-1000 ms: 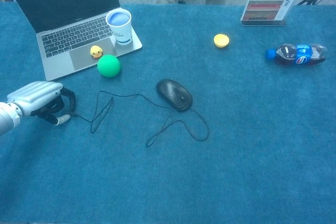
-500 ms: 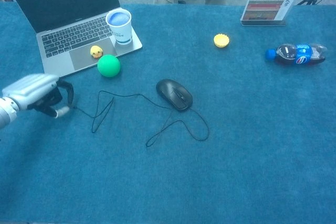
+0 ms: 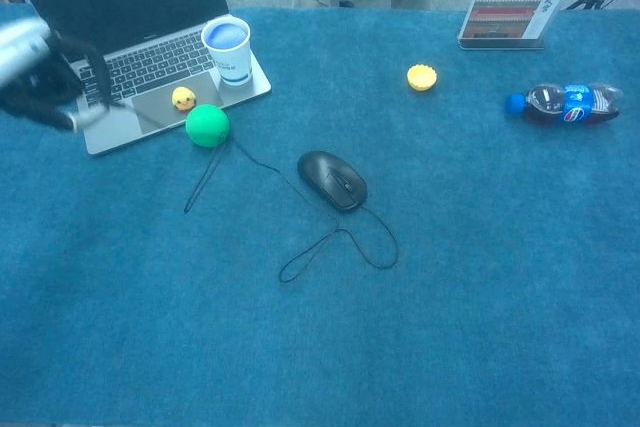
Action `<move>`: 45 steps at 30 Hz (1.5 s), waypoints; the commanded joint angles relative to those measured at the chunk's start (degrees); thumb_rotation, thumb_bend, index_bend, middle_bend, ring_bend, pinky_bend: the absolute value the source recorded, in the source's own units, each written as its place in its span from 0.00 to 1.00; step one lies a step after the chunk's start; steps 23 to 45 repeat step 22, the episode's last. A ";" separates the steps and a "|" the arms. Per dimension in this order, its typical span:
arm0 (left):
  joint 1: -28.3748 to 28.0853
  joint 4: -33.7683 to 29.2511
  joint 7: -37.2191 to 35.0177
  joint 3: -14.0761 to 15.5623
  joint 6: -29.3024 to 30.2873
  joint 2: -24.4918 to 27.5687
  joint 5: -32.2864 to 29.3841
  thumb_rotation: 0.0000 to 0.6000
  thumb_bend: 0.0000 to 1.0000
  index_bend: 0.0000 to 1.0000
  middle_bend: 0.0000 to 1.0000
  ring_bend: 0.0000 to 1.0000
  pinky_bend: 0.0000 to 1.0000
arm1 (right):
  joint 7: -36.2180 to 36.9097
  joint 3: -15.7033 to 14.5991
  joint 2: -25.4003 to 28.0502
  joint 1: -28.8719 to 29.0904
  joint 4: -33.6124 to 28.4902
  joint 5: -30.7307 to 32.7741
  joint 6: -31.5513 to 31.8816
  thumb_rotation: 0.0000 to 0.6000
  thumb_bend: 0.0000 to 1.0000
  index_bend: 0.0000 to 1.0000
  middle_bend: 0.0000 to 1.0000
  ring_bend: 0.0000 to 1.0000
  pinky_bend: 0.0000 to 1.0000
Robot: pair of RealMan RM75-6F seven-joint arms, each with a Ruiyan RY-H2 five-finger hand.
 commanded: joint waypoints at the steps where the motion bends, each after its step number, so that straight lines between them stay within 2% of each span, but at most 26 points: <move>1: -0.60 -4.73 -0.89 -1.78 0.56 3.80 0.11 1.00 0.38 0.61 0.94 0.93 0.85 | 0.42 -0.05 -0.16 0.10 0.41 -0.06 -0.17 1.00 0.37 0.61 0.45 0.35 0.42; 9: -1.04 -9.69 -2.25 -1.82 -0.04 6.74 0.89 1.00 0.38 0.62 0.94 0.93 0.85 | 1.35 -0.02 -0.38 0.18 1.24 -0.09 -0.25 1.00 0.37 0.61 0.45 0.35 0.42; 22: -1.72 -9.05 -2.34 -0.81 -0.63 5.82 0.32 1.00 0.38 0.62 0.94 0.93 0.85 | 1.45 -0.04 -0.45 0.05 1.71 0.26 -0.37 1.00 0.37 0.61 0.45 0.35 0.42; 45: -1.72 -9.05 -2.34 -0.81 -0.63 5.82 0.32 1.00 0.38 0.62 0.94 0.93 0.85 | 1.45 -0.04 -0.45 0.05 1.71 0.26 -0.37 1.00 0.37 0.61 0.45 0.35 0.42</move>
